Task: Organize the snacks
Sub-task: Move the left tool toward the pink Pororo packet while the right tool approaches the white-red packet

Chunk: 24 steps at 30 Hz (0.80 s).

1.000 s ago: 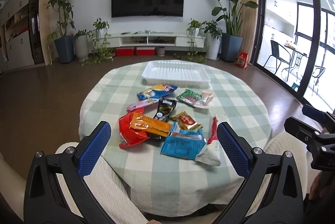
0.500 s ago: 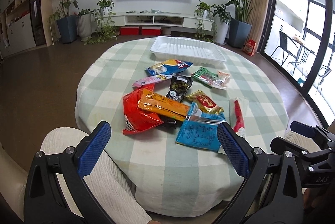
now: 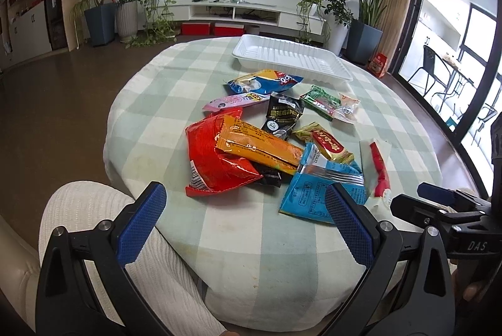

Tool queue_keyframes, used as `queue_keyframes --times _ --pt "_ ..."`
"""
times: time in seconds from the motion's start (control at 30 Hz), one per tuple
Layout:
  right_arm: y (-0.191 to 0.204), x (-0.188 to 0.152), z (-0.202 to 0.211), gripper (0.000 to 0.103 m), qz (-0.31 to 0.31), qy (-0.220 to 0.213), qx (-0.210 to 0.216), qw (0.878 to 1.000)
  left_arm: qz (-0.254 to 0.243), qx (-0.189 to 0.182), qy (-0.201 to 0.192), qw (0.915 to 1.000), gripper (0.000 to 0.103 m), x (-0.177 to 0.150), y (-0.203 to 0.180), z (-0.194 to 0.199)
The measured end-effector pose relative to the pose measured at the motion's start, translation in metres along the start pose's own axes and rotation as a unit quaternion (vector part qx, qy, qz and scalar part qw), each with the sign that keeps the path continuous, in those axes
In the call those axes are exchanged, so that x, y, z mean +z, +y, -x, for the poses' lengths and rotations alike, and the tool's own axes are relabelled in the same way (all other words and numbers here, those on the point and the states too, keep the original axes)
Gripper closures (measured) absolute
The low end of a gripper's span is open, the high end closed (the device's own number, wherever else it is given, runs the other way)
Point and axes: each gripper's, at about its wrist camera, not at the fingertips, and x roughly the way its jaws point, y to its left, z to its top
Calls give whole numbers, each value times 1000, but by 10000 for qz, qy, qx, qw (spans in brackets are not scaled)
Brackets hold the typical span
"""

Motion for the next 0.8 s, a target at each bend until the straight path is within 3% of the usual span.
queue_keyframes --times 0.5,0.8 --pt "-27 17 -44 0 -780 576 613 9934 674 -43 232 9974 1 13 45 -38" --pt "-37 28 -49 0 -1007 538 867 9897 713 -5 270 9971 1 35 53 -59"
